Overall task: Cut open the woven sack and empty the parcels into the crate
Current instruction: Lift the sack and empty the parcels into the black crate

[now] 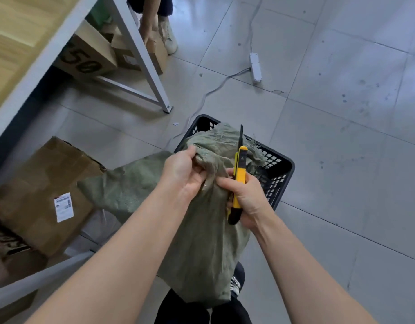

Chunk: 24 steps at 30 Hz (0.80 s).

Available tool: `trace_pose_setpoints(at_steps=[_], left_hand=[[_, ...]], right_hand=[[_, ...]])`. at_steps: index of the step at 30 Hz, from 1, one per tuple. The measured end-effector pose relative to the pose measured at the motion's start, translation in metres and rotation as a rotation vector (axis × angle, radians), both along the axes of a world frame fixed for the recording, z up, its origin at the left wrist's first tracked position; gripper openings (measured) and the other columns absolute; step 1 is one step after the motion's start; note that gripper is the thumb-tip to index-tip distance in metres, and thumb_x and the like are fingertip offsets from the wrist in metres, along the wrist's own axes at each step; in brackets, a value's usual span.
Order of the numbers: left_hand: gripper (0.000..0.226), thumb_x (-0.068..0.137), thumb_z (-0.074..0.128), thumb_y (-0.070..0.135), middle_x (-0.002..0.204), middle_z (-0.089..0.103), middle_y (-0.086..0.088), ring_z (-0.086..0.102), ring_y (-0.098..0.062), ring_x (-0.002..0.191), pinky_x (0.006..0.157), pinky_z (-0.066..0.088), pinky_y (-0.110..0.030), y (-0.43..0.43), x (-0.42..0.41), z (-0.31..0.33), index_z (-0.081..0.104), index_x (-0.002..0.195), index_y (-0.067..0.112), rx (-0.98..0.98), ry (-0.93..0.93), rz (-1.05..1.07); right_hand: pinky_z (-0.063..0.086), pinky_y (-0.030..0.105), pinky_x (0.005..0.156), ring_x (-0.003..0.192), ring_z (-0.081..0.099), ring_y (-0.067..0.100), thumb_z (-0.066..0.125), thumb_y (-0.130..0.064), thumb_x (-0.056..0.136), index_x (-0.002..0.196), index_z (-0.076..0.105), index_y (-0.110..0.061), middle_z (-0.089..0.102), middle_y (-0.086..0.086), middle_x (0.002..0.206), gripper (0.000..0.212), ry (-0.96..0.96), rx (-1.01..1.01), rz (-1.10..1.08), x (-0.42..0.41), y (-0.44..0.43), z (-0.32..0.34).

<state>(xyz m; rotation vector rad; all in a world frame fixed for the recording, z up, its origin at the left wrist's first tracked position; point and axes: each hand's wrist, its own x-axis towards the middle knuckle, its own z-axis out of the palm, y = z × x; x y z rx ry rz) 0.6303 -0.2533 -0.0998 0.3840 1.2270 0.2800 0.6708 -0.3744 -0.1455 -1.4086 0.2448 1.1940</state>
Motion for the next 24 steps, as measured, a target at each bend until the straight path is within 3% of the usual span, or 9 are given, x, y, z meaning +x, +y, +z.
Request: trace_pose_setpoints(at_steps=[4,6,8,10,11,14,17,20,24], left_hand=[[0.019,0.095,0.046,0.004,0.085,0.063,-0.005,0.061,-0.02,0.084,0.075,0.054,-0.032,0.017,-0.016,-0.039,0.057,0.082,0.012,0.417,0.2,-0.378],[0.028,0.084,0.048,-0.002,0.11,0.06,-0.003,0.054,-0.017,0.106,0.083,0.047,-0.023,0.026,-0.041,-0.064,0.061,0.1,0.017,0.703,0.418,-0.731],[0.06,0.074,0.054,0.011,0.143,0.041,-0.006,0.038,-0.02,0.131,0.104,0.038,-0.033,0.033,-0.069,-0.09,0.048,0.132,0.022,0.746,0.565,-1.21],[0.073,0.076,0.062,0.026,0.154,0.027,-0.002,0.024,-0.023,0.142,0.116,0.02,-0.045,0.031,-0.091,-0.107,0.034,0.143,0.028,0.709,0.731,-1.609],[0.064,0.079,0.063,0.031,0.149,0.035,0.0,0.029,-0.021,0.14,0.115,0.017,-0.044,0.028,-0.098,-0.113,0.04,0.139,0.03,0.769,0.79,-1.692],[0.007,0.09,0.051,0.023,0.105,0.066,0.0,0.058,-0.025,0.106,0.096,0.032,-0.038,0.027,-0.101,-0.114,0.054,0.09,0.029,1.088,0.847,-1.472],[0.016,0.095,0.042,0.021,0.081,0.061,-0.006,0.054,-0.031,0.076,0.063,0.038,-0.034,0.033,-0.093,-0.112,0.041,0.079,0.019,1.144,0.791,-1.373],[0.011,0.094,0.041,0.013,0.077,0.055,-0.003,0.049,-0.026,0.071,0.061,0.038,-0.037,0.036,-0.08,-0.102,0.048,0.085,0.011,1.134,0.708,-1.159],[0.025,0.095,0.046,0.014,0.069,0.051,0.001,0.044,-0.013,0.063,0.055,0.031,-0.029,0.042,-0.039,-0.083,0.045,0.07,0.016,0.928,0.545,-0.851]], right_hand=[[0.028,0.018,0.035,0.048,0.038,0.011,0.061,0.004,0.082,0.078,0.051,-0.016,0.045,0.001,0.064,0.023,-0.023,-0.163,-0.23,0.03,0.005,-0.01],[0.028,0.018,0.035,0.049,0.037,0.012,0.06,0.005,0.082,0.076,0.05,-0.016,0.043,0.001,0.064,0.024,-0.033,-0.202,-0.296,0.04,0.006,-0.016],[0.029,0.018,0.035,0.051,0.038,0.013,0.06,0.005,0.082,0.076,0.049,-0.016,0.043,0.001,0.065,0.025,-0.047,-0.23,-0.354,0.05,0.01,-0.023],[0.03,0.02,0.038,0.054,0.039,0.013,0.06,0.004,0.082,0.075,0.049,-0.017,0.043,0.001,0.067,0.025,-0.059,-0.255,-0.394,0.058,0.015,-0.03],[0.031,0.02,0.039,0.055,0.04,0.013,0.06,0.004,0.082,0.074,0.048,-0.017,0.043,0.001,0.067,0.025,-0.063,-0.267,-0.408,0.061,0.018,-0.033],[0.034,0.019,0.037,0.056,0.042,0.014,0.06,0.003,0.083,0.074,0.047,-0.017,0.045,0.003,0.069,0.025,-0.07,-0.31,-0.409,0.064,0.025,-0.041],[0.053,0.029,0.053,0.067,0.053,0.015,0.063,0.0,0.085,0.08,0.05,-0.016,0.052,0.005,0.077,0.022,-0.031,-0.298,-0.426,0.058,0.03,-0.048],[0.055,0.043,0.085,0.089,0.059,0.015,0.067,-0.01,0.088,0.091,0.054,-0.016,0.058,0.005,0.095,0.015,-0.03,-0.237,-0.389,0.051,0.032,-0.047],[0.055,0.043,0.082,0.074,0.055,0.01,0.068,-0.021,0.087,0.099,0.061,-0.017,0.057,-0.003,0.086,0.015,-0.18,-0.396,-0.186,0.035,0.024,-0.049]])
